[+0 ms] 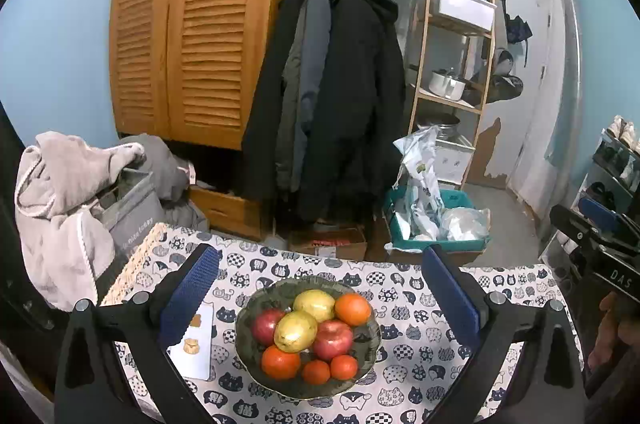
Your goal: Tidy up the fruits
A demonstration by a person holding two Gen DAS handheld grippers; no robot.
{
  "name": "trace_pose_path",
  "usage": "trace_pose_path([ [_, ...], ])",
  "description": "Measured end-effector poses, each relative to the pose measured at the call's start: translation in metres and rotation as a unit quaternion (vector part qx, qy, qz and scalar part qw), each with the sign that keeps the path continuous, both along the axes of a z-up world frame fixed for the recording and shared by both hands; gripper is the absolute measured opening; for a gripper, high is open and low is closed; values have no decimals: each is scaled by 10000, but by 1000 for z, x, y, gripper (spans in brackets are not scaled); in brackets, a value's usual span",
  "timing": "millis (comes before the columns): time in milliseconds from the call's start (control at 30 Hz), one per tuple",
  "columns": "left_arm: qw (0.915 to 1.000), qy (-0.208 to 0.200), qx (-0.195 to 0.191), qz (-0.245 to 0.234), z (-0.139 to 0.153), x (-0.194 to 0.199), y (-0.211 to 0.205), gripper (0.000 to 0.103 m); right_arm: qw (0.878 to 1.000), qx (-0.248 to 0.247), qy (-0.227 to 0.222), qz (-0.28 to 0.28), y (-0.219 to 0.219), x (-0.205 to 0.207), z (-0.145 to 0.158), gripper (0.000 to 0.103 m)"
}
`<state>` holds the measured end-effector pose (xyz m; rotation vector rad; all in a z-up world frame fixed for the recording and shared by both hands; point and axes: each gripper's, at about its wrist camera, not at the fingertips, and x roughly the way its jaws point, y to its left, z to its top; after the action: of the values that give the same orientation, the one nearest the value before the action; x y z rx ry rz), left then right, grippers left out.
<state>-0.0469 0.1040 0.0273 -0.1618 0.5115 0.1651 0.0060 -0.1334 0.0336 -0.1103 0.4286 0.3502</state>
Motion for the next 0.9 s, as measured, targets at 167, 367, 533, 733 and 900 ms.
trace_pose_path([
  [167,9999,-92,83,35,3,0,-2,102,10000,23,-51,-47,-7,-1,0,85],
  [367,9999,-114,110,33,4,0,-5,102,9999,31,54,-113,-10,3,-7,85],
  [533,9997,-123,204,51,5,-1,-7,102,9999,20,83,-115,-12,4,-9,85],
  [733,9997,-102,217,63,5,-2,-7,102,9999,11,69,-138,-12,5,-9,85],
  [900,9997,-84,241,57,4,-2,-6,102,9999,-35,75,-122,-12,5,-12,85],
])
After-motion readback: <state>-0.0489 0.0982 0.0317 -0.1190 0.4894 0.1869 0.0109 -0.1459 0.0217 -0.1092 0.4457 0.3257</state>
